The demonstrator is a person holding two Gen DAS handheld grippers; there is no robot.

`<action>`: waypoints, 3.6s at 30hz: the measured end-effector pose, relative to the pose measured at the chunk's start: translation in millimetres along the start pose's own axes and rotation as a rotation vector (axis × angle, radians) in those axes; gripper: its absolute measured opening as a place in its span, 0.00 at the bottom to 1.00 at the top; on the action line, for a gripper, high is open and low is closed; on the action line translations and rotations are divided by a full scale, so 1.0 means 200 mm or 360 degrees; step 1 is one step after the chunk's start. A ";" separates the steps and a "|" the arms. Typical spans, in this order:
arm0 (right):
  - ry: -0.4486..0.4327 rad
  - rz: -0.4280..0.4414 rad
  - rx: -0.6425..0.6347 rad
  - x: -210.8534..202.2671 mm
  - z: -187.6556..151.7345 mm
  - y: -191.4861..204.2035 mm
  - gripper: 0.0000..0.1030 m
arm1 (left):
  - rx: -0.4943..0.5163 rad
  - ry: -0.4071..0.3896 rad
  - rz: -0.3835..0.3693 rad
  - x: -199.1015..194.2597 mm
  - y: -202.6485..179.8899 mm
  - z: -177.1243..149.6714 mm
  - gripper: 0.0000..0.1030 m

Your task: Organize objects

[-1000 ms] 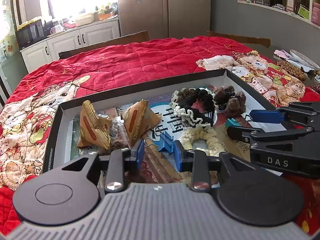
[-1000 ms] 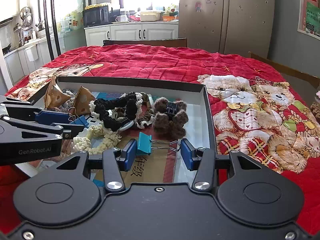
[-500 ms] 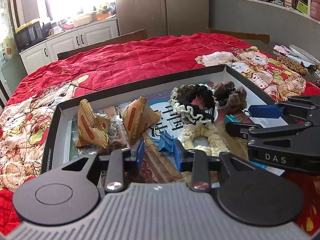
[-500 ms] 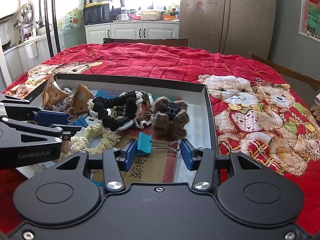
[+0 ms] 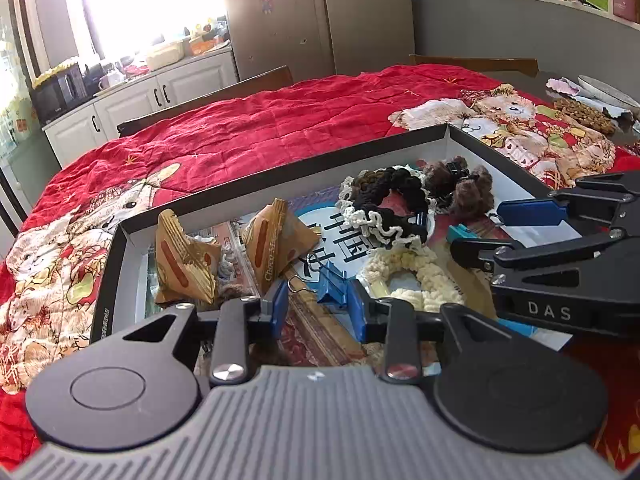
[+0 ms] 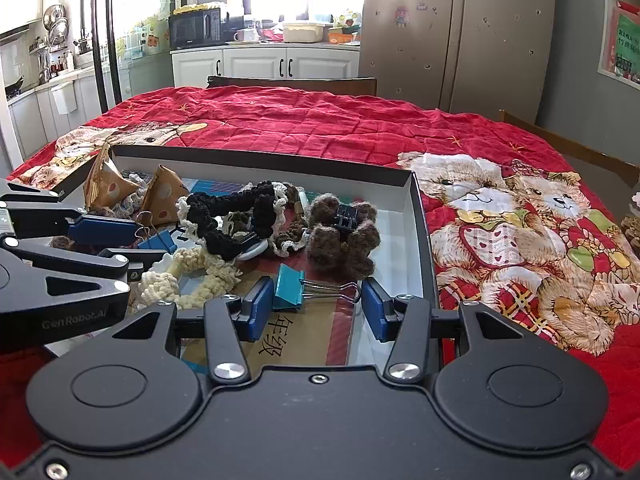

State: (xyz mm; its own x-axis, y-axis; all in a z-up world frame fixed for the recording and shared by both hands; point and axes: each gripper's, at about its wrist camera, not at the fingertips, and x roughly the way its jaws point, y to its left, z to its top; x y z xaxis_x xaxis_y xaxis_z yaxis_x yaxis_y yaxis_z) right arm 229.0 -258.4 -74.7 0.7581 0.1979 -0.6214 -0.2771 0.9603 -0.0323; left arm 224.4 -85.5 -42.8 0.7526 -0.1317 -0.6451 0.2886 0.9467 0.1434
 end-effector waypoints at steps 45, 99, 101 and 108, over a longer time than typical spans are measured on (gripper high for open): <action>-0.0151 0.0020 0.0039 -0.26 0.05 0.01 0.70 | 0.0004 -0.0159 0.0079 -0.30 0.03 0.01 0.83; -0.0182 0.0048 -0.0177 -1.00 -0.27 0.24 0.84 | -0.0162 -0.0196 0.0006 -0.97 0.10 -0.41 1.00; -0.0172 0.0048 -0.0179 -1.01 -0.28 0.24 0.85 | -0.0166 -0.0197 0.0002 -0.99 0.09 -0.43 1.00; -0.0121 0.0058 -0.0124 -1.02 -0.34 0.23 0.85 | -0.0192 -0.0183 -0.0020 -1.01 0.07 -0.47 1.00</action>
State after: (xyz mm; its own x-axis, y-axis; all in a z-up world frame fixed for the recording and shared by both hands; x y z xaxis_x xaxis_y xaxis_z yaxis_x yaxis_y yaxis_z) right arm 21.1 -267.2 -3.1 0.7886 0.2496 -0.5619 -0.3481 0.9346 -0.0734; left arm 19.9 -18.0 19.6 0.8141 -0.1701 -0.5552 0.2304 0.9723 0.0400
